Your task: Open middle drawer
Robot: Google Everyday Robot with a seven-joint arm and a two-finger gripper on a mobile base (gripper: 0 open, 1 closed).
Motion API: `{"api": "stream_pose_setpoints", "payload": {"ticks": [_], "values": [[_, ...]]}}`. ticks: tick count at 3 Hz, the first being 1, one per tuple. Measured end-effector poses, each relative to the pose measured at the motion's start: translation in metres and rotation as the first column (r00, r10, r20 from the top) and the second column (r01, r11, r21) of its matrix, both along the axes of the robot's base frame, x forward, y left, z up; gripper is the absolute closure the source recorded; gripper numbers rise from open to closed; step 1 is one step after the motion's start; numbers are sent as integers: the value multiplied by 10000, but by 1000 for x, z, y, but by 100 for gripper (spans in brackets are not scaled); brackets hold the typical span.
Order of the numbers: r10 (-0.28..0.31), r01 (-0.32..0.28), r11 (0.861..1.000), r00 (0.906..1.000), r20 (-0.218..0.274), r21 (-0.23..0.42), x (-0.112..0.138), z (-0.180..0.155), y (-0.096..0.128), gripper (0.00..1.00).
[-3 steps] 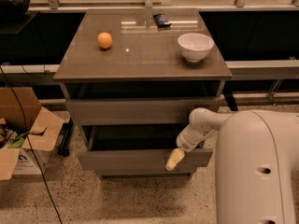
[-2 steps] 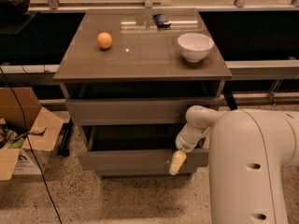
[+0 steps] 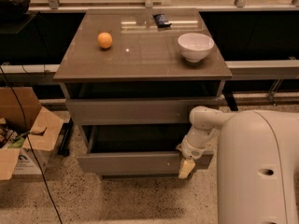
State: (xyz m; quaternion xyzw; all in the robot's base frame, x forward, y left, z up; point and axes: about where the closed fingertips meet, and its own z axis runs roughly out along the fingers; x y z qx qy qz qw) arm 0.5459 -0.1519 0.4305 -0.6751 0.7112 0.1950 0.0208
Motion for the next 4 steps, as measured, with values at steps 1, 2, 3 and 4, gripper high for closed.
{"api": "stream_pose_setpoints", "payload": {"ticks": [1,2,3,4], "values": [[119,-119,9999,9996,-264,11,-13,-2,-5,66],[-334,341,9993,9982,-495,131,-36,-11,-13,68],[-342,349,9993,9982,-496,130,-38,-10,-11,45],[-691,698,9975,9962,-533,101,-44,-14,-13,21]]}}
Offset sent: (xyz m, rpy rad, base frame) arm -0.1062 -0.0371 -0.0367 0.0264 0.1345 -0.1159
